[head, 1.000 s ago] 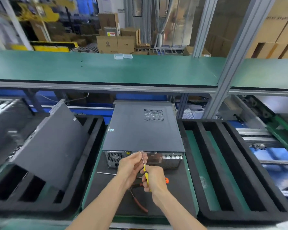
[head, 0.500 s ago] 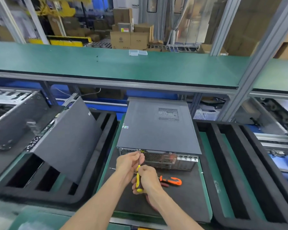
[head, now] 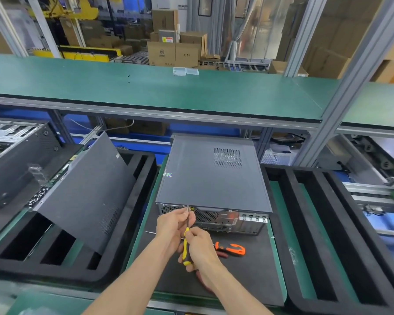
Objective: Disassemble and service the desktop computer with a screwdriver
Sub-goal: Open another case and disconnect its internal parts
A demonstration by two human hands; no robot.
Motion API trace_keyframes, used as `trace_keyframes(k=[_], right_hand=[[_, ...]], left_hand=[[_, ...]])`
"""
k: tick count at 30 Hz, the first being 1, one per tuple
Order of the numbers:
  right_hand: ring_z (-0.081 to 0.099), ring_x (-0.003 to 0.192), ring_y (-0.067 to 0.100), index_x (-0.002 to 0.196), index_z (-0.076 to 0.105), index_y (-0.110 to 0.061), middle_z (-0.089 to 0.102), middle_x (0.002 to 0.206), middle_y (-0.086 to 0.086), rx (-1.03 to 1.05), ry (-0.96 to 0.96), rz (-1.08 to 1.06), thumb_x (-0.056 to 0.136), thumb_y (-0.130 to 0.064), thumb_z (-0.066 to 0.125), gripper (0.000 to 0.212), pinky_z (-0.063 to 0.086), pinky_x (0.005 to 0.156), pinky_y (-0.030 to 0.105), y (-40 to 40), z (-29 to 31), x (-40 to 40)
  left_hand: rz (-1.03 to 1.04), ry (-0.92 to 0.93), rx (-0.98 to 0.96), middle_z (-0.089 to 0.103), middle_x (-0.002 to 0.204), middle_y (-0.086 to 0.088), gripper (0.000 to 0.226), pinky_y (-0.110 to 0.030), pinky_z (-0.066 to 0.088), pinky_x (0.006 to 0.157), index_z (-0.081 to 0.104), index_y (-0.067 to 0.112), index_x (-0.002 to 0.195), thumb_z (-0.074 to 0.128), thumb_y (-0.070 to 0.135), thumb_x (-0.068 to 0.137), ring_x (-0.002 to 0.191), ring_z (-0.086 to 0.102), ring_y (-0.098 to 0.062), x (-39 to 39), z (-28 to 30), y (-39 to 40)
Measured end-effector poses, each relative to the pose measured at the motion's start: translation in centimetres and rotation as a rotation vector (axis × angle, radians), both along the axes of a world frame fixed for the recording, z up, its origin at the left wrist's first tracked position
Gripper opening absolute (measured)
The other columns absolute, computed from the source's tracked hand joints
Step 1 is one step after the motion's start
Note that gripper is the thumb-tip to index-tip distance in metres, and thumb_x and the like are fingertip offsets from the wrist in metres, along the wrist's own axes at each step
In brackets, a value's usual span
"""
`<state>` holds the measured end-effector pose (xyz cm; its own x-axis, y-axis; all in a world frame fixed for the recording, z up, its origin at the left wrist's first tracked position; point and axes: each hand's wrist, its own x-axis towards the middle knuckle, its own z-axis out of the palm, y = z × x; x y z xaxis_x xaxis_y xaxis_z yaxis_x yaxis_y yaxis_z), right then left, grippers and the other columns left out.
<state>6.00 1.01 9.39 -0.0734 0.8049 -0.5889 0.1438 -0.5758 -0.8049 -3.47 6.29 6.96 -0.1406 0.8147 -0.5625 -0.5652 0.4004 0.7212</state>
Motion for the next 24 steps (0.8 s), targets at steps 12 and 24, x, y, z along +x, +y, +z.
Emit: trace_keyframes(k=[12, 24], right_hand=[[0.067, 0.065, 0.028, 0.111, 0.063, 0.009, 0.071, 0.082, 0.022, -0.196, 0.23, 0.002, 0.103, -0.011, 0.052, 0.024, 0.052, 0.053, 0.031, 0.4, 1.0, 0.1], [0.071, 0.064, 0.023, 0.098, 0.065, -0.004, 0.075, 0.075, 0.01, -0.085, 0.078, 0.045, 0.096, -0.028, 0.065, 0.024, 0.057, 0.059, 0.032, 0.2, 0.8, -0.2]], left_hand=[[0.014, -0.007, -0.06, 0.075, 0.083, -0.022, 0.009, -0.027, 0.06, 0.059, 0.068, -0.011, 0.096, 0.059, -0.011, 0.092, 0.072, 0.076, -0.026, -0.6, 0.4, 1.4], [-0.034, -0.032, -0.088, 0.063, 0.081, -0.025, 0.016, -0.027, 0.057, 0.052, 0.059, -0.022, 0.106, 0.051, -0.019, 0.092, 0.058, 0.068, -0.024, -0.8, 1.2, 2.1]])
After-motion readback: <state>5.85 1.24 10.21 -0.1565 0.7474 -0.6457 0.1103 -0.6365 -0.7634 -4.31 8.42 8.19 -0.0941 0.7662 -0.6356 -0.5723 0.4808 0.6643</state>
